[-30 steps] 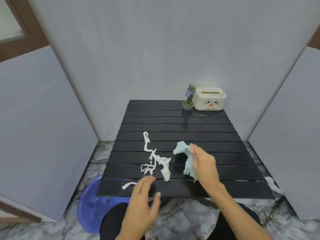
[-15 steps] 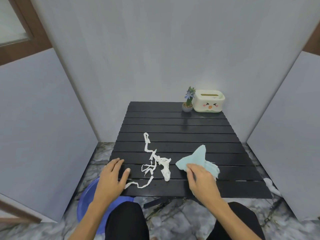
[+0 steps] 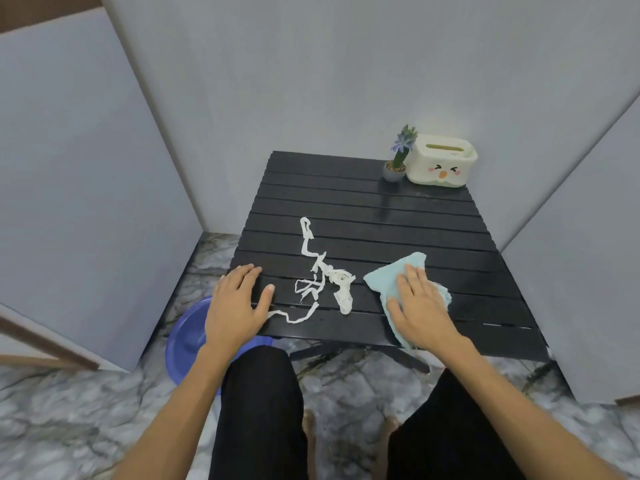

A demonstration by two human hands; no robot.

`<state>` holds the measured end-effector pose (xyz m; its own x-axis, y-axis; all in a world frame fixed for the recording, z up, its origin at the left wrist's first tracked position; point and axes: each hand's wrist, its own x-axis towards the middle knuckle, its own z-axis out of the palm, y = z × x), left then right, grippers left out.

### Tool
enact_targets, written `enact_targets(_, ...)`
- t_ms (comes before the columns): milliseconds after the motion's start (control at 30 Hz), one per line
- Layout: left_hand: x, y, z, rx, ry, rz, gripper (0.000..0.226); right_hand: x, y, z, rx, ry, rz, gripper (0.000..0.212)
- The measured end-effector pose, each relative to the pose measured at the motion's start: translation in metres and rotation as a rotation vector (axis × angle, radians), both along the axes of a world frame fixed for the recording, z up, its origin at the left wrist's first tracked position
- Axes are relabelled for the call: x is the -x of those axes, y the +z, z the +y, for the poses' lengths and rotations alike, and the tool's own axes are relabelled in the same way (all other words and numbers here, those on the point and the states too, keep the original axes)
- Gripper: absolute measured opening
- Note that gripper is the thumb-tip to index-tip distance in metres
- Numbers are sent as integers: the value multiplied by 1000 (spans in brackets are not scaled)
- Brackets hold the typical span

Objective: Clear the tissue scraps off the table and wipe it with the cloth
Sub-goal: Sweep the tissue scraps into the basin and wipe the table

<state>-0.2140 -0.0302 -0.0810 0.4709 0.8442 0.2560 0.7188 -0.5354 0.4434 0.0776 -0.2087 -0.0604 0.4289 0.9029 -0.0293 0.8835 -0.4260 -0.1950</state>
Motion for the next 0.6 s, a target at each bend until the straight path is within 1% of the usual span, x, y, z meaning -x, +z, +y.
enact_targets(67,0,2,-2,5,-1,-7,54,6,-1,4,57,-33,-48,74)
enact_targets(100,0,3,-3,7,2,-15,53,9,-3,6,52,-58,-61,73)
enact_targets(267,1,3,-3,12,11,-45,50,10,-12,15,-147,-160,6,63)
enact_targets(367,1,3,-5,9,19,-53,48,9,-15,22,-224,-178,81,44)
enact_targets(433,0,3,-5,5,27,-58,48,12,-12,27,-283,-189,134,36)
enact_targets(500,0,3,-5,15,32,-60,49,18,-10,31,-320,-216,187,35)
enact_targets(600,0,3,-5,27,33,-58,50,28,-8,41,-369,-267,266,48)
